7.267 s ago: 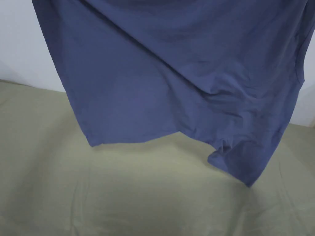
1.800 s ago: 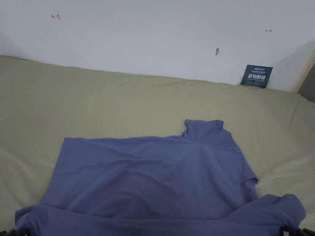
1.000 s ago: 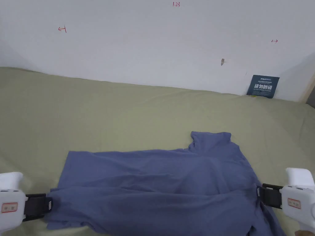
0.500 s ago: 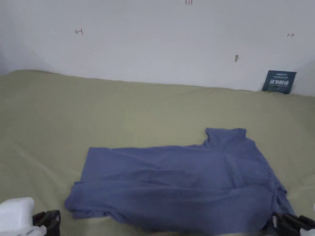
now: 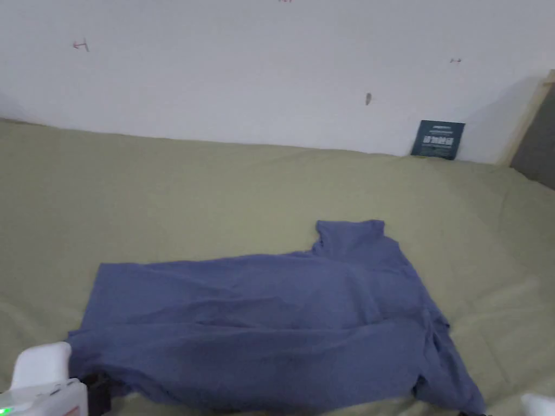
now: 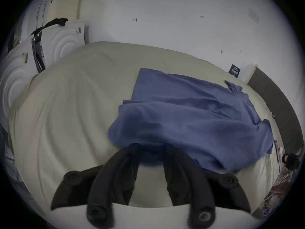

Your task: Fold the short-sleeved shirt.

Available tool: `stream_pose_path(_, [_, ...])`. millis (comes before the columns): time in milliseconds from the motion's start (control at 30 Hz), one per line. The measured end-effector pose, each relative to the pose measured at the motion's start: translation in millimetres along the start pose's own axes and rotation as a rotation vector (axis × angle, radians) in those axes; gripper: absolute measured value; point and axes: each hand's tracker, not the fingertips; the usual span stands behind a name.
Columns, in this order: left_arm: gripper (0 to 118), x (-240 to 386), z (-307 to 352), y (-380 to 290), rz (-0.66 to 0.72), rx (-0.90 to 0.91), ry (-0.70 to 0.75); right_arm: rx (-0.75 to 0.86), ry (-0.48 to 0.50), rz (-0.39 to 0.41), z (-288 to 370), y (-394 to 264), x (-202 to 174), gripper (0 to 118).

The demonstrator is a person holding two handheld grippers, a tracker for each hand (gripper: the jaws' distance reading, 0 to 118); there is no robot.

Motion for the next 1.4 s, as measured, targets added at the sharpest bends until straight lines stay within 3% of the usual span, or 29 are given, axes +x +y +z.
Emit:
stream_pose_path(67, [36, 2, -15, 5, 0.021, -0.021, -0.038, -0.001, -0.027, -0.038, -2, 3, 11, 1])
stream_pose_path(100, [30, 3, -22, 5, 0.018, -0.034, -0.03, 0.0, -0.031, -0.066, -5, 5, 17, 4])
stream_pose_path(133, [9, 3, -23, 5, 0.008, -0.038, -0.022, -0.002, -0.016, -0.082, -11, 8, 22, 20])
stream_pose_path(167, [0, 8, -10, 3, 0.005, -0.032, -0.026, -0.009, 0.015, -0.093, -21, 11, 29, 63])
stream_pose_path(200, [0, 5, -4, 5, 0.018, -0.021, -0.042, -0.029, 0.018, -0.089, -32, 13, 34, 84])
stream_pose_path(267, [0, 0, 4, 4, 0.043, -0.019, -0.088, -0.102, 0.003, -0.037, -60, 20, 42, 84])
stream_pose_path(400, [0, -6, 13, -1, -0.066, -0.02, -0.082, -0.031, -0.028, 0.075, -98, 26, 51, 80])
stream_pose_path(500, [0, -6, 21, 0, -0.043, -0.025, -0.132, -0.097, 0.042, 0.103, -123, 28, 51, 36])
stream_pose_path(533, [0, -7, 21, 1, -0.036, -0.026, -0.141, -0.138, 0.062, 0.09, -129, 28, 53, 36])
stream_pose_path(567, [0, -10, 19, 2, -0.03, -0.026, -0.14, -0.151, 0.021, 0.098, -131, 28, 51, 8])
stream_pose_path(600, [0, -12, 21, 4, -0.02, -0.036, -0.153, -0.112, -0.063, 0.165, -128, 28, 46, 8])
stream_pose_path(633, [0, -15, 24, 5, -0.018, -0.034, -0.167, -0.079, -0.037, 0.164, -121, 28, 45, 8])
stream_pose_path(967, [0, -32, 57, 26, 0.003, -0.035, -0.26, -0.01, 0.137, -0.03, -50, 48, 47, 8])
stream_pose_path(1400, [0, -85, 109, 5, -0.069, -0.163, -0.352, -0.124, 0.181, -0.069, 1, 28, 72, 8])
